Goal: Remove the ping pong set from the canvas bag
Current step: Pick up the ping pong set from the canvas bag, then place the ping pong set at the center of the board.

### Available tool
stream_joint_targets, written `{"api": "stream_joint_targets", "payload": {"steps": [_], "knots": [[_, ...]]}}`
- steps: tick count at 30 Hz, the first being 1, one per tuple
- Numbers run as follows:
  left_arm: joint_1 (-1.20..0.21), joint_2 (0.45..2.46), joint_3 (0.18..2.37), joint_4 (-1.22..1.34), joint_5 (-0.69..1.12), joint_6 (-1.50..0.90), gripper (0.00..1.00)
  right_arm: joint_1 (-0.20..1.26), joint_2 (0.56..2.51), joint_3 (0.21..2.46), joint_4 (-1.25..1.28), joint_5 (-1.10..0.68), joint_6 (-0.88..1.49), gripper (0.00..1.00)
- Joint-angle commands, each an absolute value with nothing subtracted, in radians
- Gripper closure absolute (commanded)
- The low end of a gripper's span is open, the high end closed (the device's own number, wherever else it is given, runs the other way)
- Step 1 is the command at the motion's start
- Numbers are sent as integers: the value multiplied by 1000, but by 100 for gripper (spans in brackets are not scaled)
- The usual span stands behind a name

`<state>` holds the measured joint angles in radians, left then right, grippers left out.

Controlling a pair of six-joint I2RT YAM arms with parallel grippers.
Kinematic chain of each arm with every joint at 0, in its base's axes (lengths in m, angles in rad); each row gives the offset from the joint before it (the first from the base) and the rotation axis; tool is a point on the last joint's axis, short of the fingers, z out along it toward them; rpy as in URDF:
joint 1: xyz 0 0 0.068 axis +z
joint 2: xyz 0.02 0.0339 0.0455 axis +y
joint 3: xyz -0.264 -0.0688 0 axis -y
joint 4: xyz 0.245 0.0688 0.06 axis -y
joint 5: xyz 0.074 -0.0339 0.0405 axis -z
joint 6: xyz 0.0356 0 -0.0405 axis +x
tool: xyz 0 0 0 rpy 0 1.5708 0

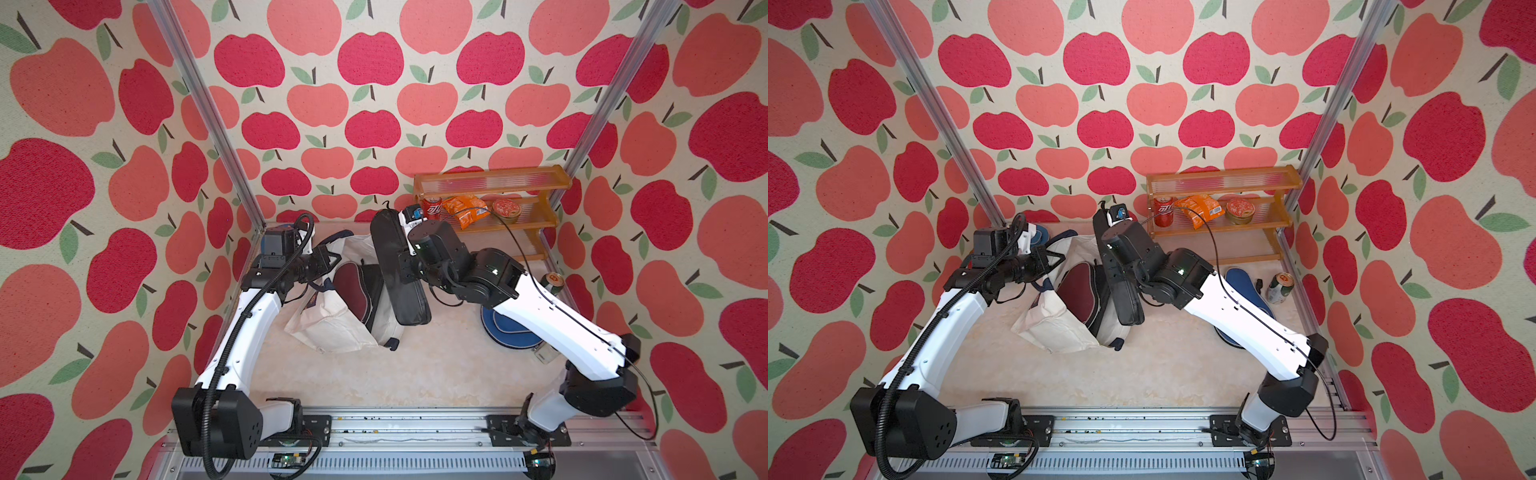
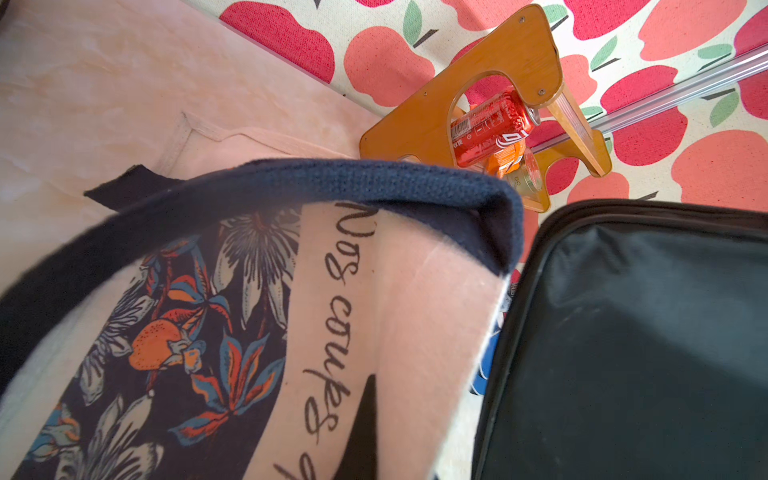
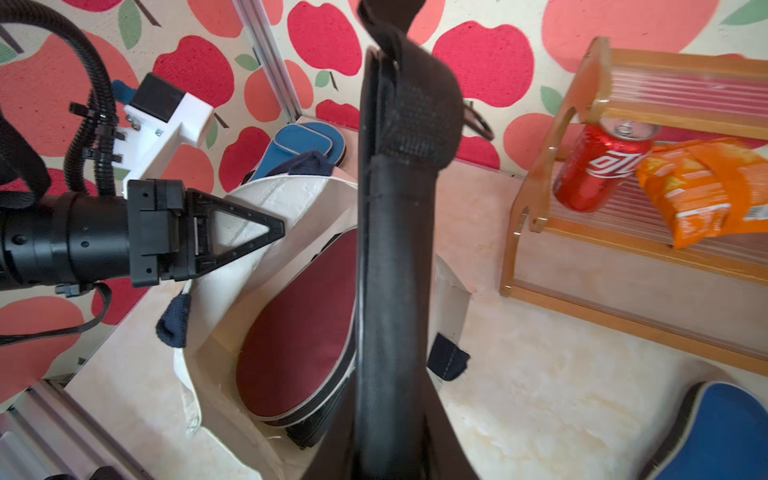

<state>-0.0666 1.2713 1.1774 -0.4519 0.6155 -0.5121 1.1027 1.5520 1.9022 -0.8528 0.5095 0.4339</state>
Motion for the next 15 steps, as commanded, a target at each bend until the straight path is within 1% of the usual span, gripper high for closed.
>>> {"api": "stream_joint_targets", "payload": {"steps": [1,6,9,15], "knots": [[-55,1246,1186,-331,679,-529,100,1107,1413,1828,-858,662,418,96],[-53,1255,1186,-328,681,-528,100,1107,1290,1658,-928,801,452,96],[-52,1257,1187,-329,681,-526,100,1106,1249,1575,-980,878,486,96],[-49,1259,1183,-324,681,-528,100,1081,1276,1472,-1071,943,567,96]]}}
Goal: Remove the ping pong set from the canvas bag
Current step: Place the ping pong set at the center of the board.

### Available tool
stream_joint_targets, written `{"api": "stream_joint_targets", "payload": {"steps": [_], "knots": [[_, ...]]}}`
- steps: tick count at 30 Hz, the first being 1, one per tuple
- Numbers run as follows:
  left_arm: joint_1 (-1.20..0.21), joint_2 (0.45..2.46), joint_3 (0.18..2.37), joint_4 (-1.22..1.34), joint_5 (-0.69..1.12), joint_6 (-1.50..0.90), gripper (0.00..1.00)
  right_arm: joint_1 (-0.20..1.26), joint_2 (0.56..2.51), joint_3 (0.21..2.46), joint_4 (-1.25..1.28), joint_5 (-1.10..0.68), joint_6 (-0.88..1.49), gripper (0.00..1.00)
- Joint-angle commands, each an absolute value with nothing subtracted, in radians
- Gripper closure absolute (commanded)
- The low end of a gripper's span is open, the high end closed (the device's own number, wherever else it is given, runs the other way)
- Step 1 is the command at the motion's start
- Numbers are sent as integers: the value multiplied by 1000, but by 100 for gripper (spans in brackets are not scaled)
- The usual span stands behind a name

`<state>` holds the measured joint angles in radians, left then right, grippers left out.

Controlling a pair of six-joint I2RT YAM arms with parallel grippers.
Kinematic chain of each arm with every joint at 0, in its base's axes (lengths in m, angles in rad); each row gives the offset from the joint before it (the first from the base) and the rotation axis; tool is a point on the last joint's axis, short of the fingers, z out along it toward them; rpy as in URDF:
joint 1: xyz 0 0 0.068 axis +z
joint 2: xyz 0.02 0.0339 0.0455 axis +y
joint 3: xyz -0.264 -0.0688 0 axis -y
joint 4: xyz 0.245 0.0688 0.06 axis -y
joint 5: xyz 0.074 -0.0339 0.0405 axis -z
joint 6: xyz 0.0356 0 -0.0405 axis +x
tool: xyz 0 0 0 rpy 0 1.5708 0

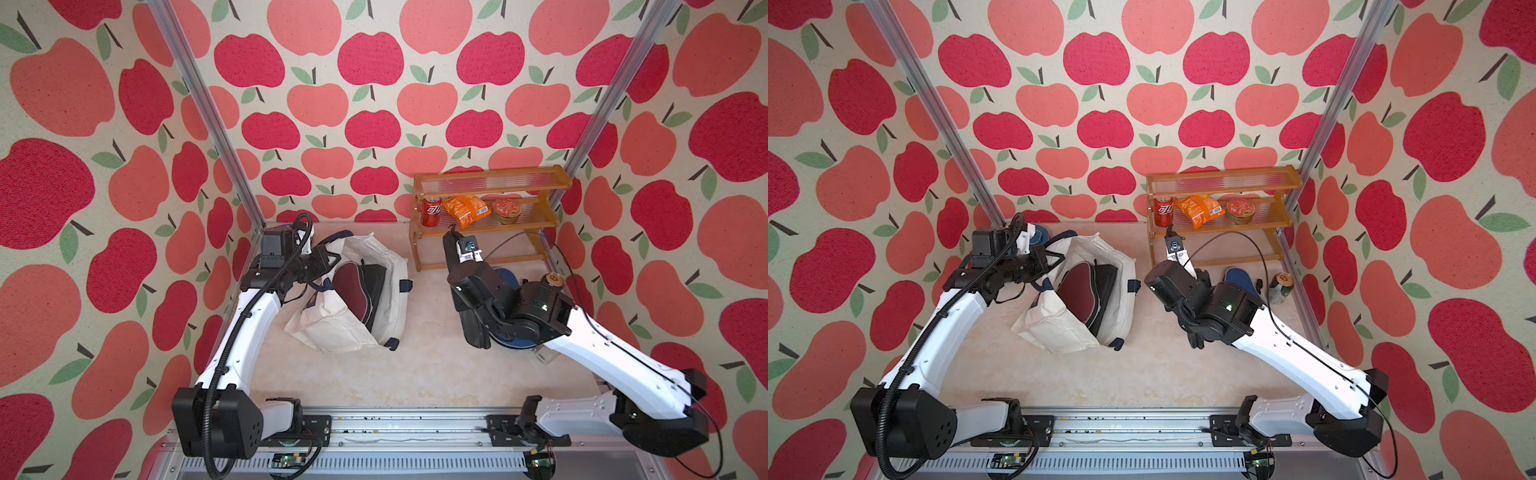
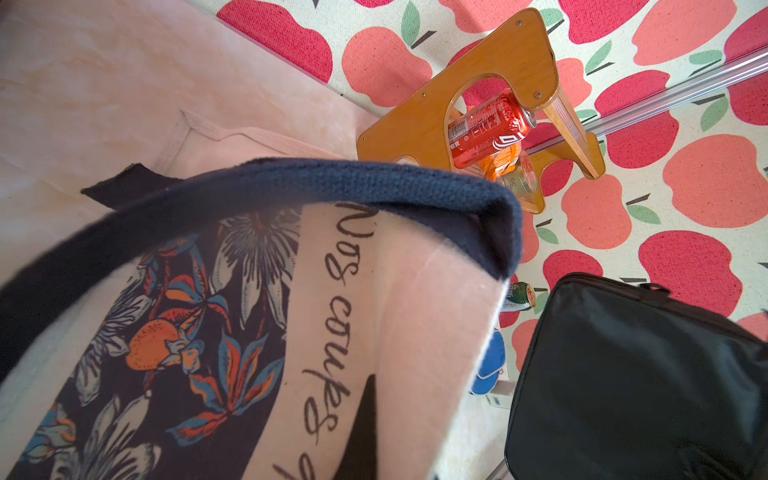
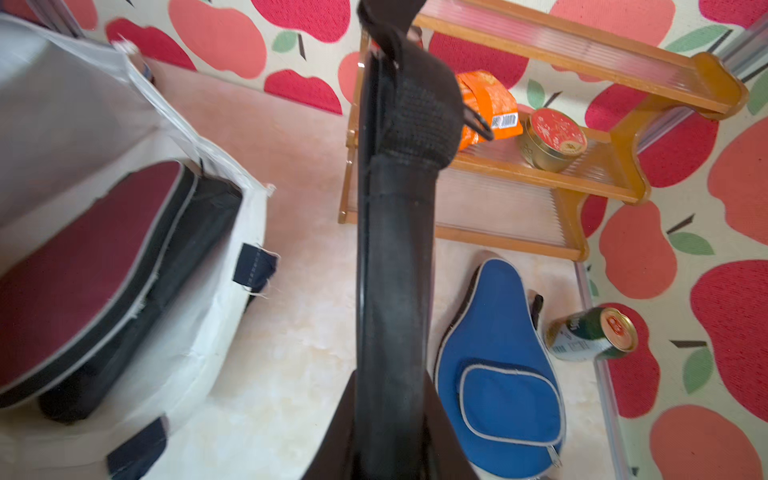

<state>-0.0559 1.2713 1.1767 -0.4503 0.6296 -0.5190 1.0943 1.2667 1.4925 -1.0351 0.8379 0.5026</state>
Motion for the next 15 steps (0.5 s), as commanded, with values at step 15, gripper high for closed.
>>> {"api": "stream_joint_targets", "payload": {"steps": [15], "knots": [[-40,1258,1186,-347,651,-499,100,1001,1605,1365,-1071,935,658,96]]}}
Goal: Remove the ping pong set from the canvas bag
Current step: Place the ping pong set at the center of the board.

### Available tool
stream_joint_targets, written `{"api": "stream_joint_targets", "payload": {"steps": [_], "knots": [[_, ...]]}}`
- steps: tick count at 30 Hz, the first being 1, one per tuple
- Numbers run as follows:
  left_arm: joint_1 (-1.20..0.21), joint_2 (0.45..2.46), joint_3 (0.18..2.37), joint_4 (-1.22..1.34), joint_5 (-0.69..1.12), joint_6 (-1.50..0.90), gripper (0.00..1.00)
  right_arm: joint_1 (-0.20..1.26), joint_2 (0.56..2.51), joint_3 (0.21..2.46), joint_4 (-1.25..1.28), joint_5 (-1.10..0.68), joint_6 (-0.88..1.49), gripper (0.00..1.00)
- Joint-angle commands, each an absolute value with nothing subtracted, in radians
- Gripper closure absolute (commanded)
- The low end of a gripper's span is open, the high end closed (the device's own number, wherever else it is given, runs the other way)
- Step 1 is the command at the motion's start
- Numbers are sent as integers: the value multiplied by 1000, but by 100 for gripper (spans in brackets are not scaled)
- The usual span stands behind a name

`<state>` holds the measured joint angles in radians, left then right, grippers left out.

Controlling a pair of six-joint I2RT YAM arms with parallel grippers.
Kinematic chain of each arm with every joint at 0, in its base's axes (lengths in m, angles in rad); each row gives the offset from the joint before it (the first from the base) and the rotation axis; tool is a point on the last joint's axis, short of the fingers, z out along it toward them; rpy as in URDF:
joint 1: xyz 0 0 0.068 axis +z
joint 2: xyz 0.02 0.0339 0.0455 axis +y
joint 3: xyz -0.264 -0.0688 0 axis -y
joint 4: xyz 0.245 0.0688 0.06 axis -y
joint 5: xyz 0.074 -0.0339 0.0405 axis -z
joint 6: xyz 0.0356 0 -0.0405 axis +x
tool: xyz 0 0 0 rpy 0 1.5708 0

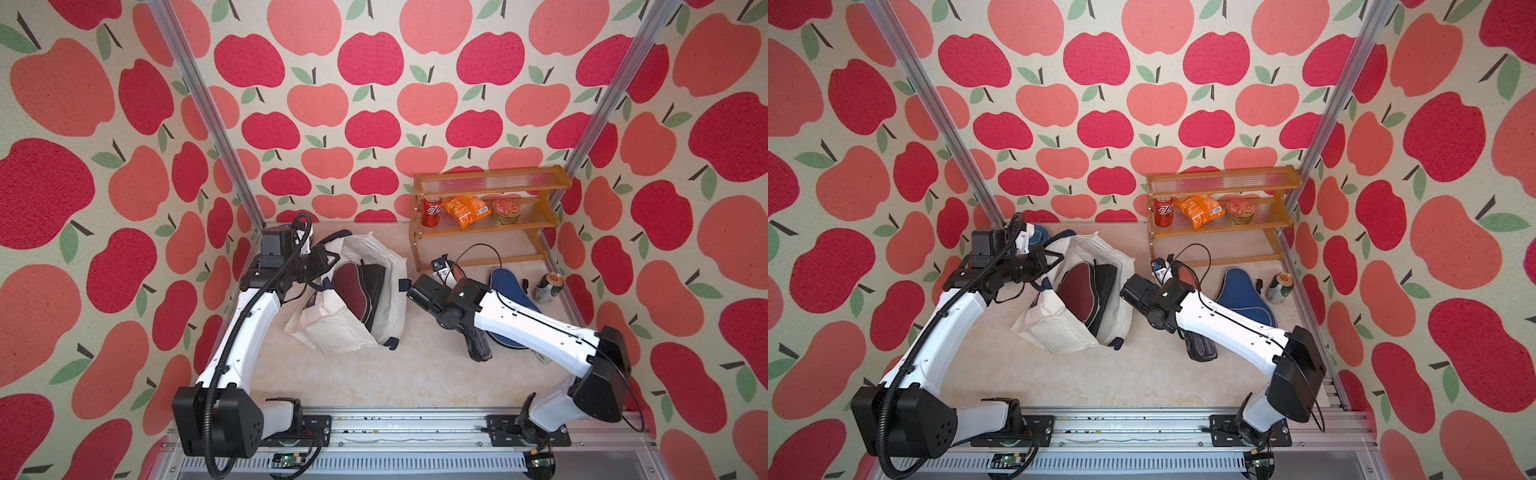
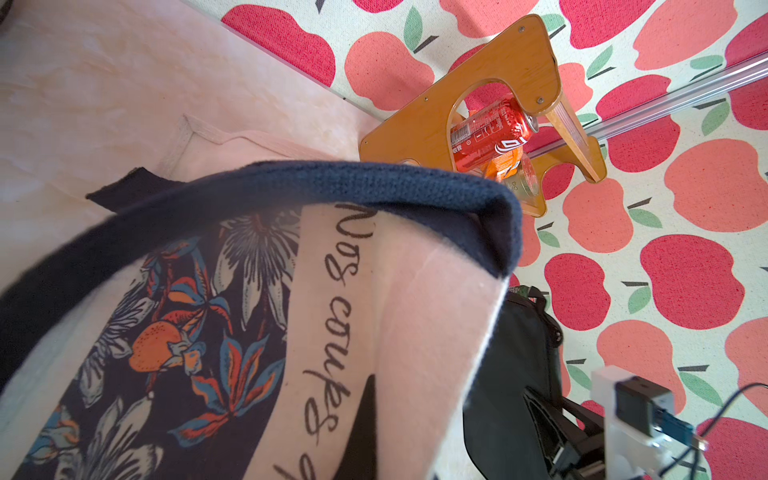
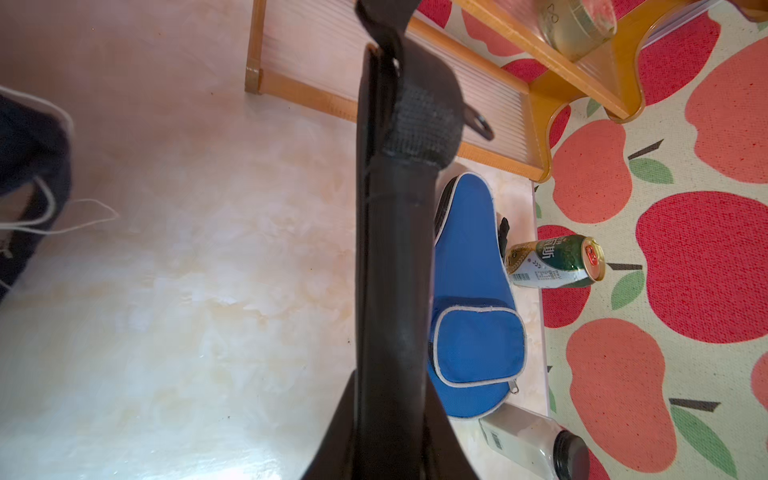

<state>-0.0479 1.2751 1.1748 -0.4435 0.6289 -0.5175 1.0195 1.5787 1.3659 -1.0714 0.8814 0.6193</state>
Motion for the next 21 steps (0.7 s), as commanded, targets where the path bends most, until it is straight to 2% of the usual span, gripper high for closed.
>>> {"api": "stream_joint_targets", "payload": {"steps": [1,9,21], "knots": [[-38,1257,1186,-350,648,-497,100,995,1623,1364,-1062,927,659,96],[-5,1256,1175,-316,684,-539,100,982,1750,1374,-1006,897,651,96],[94,1296,1129,-179,815,-684,100,985,1883,1424,-1009,870,647,88]]}}
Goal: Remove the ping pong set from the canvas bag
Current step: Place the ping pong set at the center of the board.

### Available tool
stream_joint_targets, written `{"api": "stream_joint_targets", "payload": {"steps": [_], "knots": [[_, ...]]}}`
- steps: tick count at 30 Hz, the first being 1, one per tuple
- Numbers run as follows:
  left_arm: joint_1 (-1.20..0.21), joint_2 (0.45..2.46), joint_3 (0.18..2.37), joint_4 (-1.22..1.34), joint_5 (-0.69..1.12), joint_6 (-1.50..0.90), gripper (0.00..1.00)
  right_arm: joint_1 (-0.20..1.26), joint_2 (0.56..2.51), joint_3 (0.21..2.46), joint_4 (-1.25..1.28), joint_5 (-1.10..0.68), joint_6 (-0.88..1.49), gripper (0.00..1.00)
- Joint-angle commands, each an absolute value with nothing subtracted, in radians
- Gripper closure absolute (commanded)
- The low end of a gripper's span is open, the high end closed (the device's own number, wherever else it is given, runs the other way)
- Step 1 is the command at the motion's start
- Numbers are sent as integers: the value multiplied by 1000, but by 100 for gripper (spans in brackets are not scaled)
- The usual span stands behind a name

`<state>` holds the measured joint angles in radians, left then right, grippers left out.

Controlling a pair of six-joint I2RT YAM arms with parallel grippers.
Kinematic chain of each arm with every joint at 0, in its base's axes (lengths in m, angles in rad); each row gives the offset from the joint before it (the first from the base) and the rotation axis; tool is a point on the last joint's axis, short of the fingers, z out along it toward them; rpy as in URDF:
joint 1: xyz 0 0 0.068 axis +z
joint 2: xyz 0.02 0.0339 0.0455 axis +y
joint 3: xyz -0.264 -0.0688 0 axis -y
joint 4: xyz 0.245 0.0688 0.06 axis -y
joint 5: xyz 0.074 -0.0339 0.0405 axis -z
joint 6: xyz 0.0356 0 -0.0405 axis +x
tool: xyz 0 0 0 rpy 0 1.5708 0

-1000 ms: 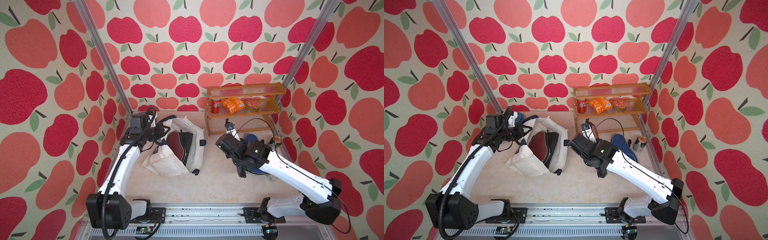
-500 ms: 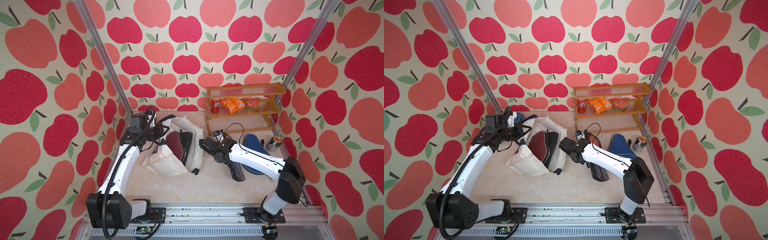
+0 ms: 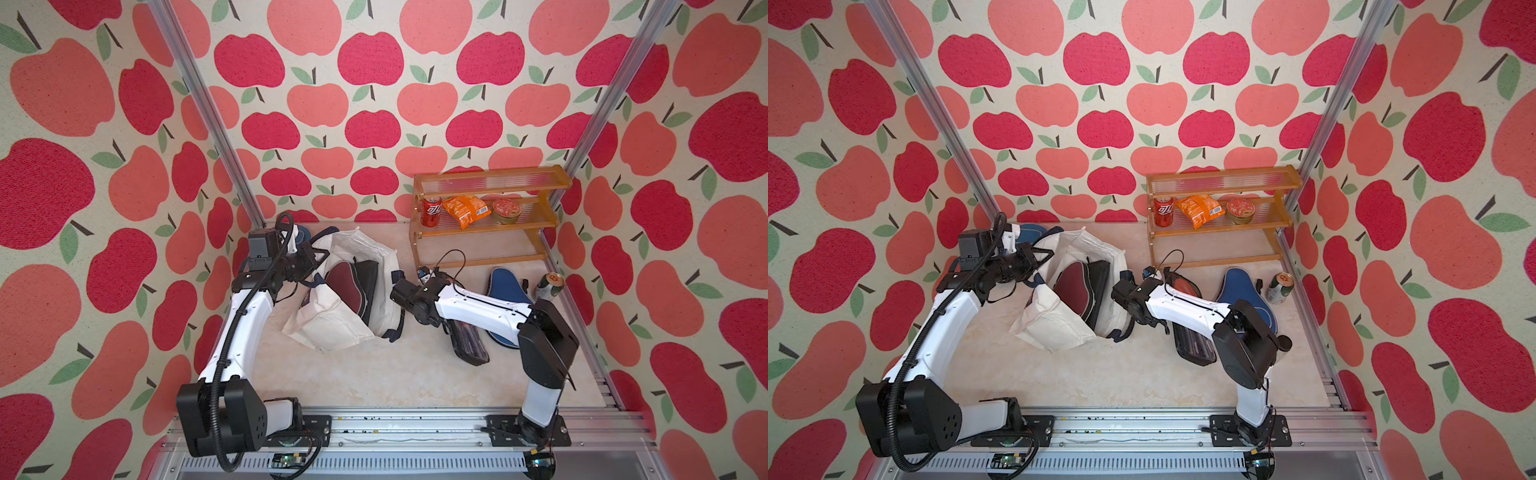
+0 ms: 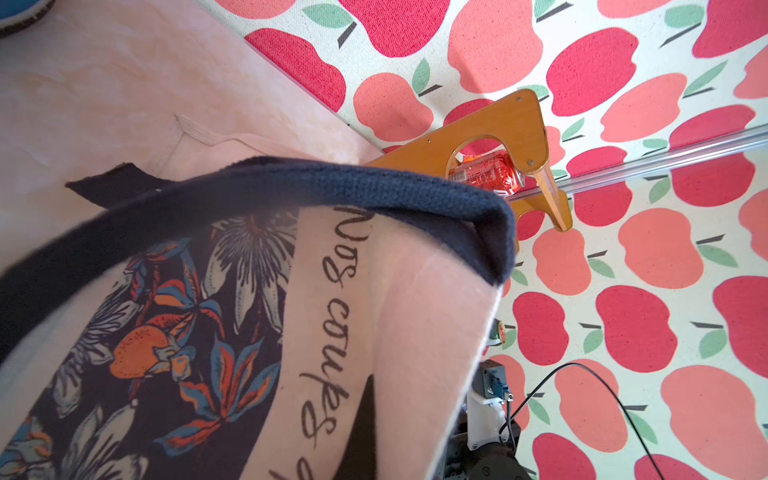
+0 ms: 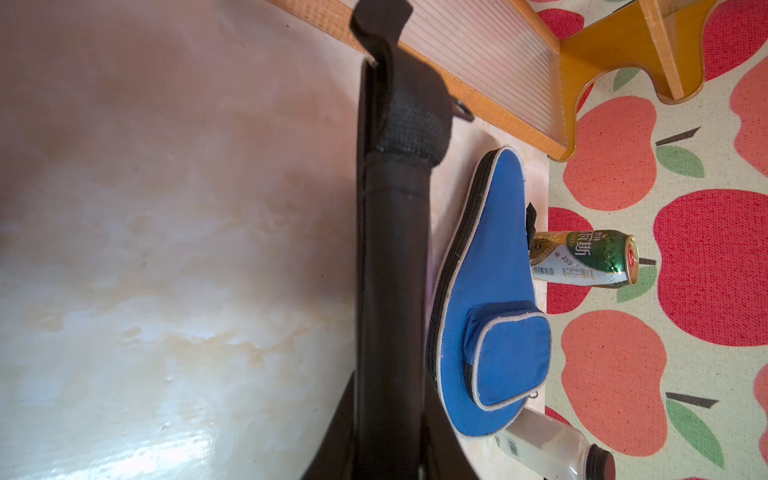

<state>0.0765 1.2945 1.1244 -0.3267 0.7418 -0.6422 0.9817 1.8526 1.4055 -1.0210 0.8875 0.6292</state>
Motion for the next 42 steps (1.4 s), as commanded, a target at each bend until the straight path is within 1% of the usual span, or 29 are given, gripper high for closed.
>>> {"api": "stream_joint_targets", "payload": {"steps": [1,9,14,18,25,36,39,42], "knots": [[101,1298,1129,-177,817,-689,100,985,1890,1426,-1004,868,641,87],[147,1310,1118,-170,822,-698,100,997,1950,1454,-971,877,584,73],[159,1312,1121,-178,816,-690,100,1009,2006,1486,-949,887,553,61],[167,1319,1120,-179,815,-688,100,1015,2049,1506,-928,885,536,59],[169,1325,1122,-189,805,-677,100,1015,2092,1507,-884,903,503,51],[168,1325,1121,-205,798,-662,100,1009,2093,1470,-794,882,469,42],[168,1324,1123,-212,795,-655,100,1008,2052,1436,-736,853,464,35],[167,1325,1124,-215,793,-651,100,1002,1966,1364,-632,797,465,29]]}}
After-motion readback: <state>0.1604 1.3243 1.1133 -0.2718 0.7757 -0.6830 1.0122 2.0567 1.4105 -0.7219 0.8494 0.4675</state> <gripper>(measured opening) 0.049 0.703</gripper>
